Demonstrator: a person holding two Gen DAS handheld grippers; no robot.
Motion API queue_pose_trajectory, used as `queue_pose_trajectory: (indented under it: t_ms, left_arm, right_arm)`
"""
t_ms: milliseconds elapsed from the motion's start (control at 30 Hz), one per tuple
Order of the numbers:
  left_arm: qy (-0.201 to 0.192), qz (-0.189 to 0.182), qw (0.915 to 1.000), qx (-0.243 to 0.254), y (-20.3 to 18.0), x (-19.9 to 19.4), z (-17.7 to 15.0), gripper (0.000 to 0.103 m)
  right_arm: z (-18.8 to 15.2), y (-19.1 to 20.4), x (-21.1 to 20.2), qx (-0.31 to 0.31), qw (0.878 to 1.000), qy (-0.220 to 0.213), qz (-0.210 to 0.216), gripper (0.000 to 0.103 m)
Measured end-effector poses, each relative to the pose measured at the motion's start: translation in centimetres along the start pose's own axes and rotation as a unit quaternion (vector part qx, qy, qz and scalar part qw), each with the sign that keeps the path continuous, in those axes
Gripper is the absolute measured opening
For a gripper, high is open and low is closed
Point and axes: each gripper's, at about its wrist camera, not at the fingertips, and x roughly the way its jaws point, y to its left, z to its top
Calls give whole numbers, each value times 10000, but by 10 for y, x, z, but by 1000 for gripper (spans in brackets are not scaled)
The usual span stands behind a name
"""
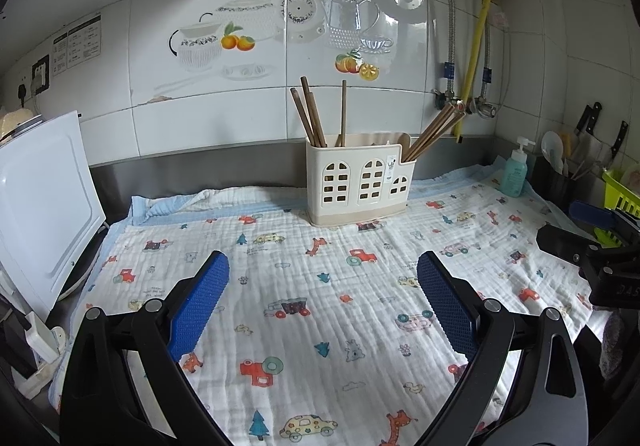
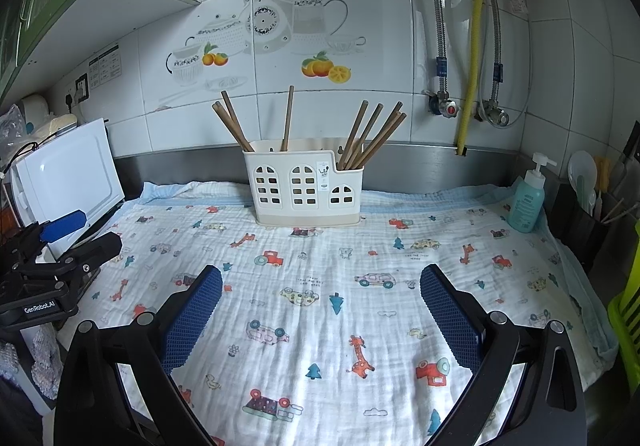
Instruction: Organize utensils
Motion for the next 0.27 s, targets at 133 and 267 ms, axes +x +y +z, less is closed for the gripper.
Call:
queue_pose_trajectory:
  t_ms: [133,267]
  left_arm:
    - [12,8,10000,19,-1,0,-1,94]
    - [13,-1,10000,7,-1,0,-1,94]
  right_arm:
    - [-1,0,0,4,10000,1,5,96]
    - [0,-1,1,1,10000,5,-2,96]
